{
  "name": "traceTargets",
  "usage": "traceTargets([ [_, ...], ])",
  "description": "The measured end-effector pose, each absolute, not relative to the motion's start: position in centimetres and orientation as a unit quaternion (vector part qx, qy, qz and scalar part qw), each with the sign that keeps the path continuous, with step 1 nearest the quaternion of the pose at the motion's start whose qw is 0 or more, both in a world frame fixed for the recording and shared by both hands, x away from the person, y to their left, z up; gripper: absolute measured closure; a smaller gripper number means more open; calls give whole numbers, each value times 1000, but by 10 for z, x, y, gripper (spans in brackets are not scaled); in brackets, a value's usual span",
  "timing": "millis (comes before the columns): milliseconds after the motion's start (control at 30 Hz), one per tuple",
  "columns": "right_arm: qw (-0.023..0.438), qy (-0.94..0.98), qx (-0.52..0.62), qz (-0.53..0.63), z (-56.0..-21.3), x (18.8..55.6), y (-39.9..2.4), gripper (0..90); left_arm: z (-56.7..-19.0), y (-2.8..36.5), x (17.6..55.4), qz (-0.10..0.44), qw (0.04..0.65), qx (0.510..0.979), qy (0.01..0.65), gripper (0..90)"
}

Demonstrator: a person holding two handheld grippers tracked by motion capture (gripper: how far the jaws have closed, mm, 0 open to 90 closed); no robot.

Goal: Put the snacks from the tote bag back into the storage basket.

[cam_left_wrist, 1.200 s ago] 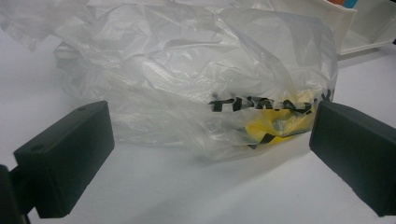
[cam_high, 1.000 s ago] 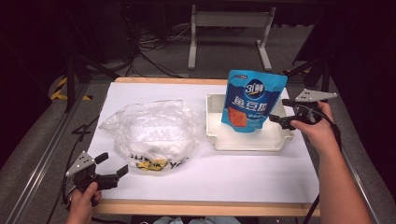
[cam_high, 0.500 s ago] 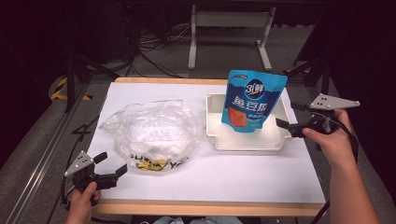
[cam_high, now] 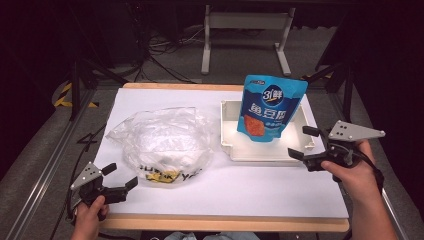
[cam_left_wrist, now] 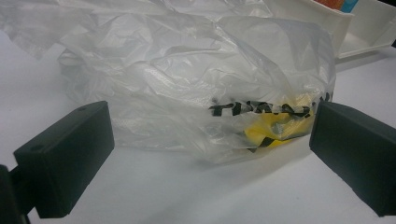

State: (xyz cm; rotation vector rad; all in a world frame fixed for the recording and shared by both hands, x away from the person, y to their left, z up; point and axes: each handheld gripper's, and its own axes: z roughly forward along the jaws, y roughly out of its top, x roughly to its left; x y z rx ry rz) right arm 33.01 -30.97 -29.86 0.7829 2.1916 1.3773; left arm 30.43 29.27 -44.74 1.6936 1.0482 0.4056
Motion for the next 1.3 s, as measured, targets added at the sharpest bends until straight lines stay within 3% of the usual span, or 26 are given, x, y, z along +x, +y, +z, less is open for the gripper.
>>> traceTargets([
  [467,200,793,273,507,-333,314,-285,117,-447,293,304,170,527,708,438,6],
  [1033,182,763,305,540,-416,331,-275,87,-446,291,298,193,548,709,399,4],
  [1300,173,765,316,534,-435,333,-276,81,-448,293,300,188,548,706,407,5],
])
